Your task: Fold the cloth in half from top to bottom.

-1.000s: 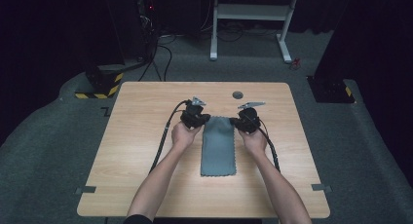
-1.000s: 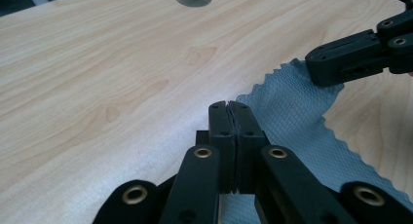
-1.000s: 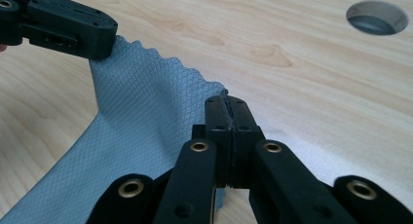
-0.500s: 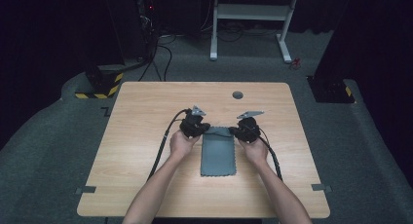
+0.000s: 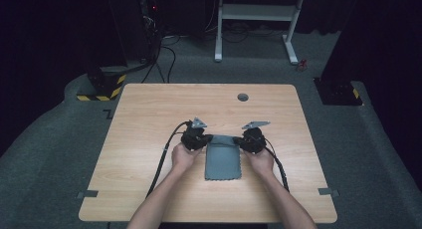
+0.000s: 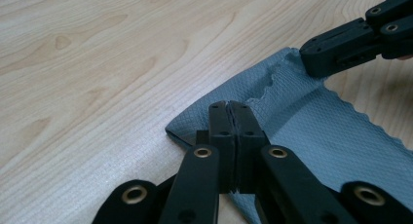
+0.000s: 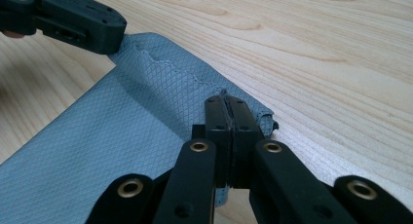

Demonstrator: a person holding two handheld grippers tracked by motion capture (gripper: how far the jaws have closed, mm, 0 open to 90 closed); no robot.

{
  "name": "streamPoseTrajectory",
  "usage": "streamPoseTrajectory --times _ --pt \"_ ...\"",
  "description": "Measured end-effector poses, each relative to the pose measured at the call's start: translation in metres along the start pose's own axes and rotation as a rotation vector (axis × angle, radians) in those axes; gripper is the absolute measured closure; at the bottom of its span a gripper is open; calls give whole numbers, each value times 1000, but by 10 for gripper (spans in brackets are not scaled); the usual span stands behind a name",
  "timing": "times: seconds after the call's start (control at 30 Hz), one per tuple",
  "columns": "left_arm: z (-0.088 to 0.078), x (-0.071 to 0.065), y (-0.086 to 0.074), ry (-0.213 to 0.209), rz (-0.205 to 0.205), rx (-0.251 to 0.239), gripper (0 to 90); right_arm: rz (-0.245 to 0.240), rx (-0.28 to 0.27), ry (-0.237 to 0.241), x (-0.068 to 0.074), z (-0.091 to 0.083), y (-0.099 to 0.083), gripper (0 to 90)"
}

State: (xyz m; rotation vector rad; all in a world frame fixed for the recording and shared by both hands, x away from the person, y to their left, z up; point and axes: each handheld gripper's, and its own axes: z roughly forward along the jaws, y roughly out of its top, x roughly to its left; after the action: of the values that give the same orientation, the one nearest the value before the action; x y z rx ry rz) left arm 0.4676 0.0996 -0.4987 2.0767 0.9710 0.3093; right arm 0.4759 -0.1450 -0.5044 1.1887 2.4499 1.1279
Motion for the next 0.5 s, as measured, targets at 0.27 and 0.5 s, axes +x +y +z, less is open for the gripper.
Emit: streamPoseTrajectory --times 0.27,0.5 --pt "-2 -3 -8 -11 -8 -2 890 1 -13 12 3 -5 -5 897" --pt "-5 -7 -11 -8 11 -3 890 -2 -18 14 5 -7 -7 897"
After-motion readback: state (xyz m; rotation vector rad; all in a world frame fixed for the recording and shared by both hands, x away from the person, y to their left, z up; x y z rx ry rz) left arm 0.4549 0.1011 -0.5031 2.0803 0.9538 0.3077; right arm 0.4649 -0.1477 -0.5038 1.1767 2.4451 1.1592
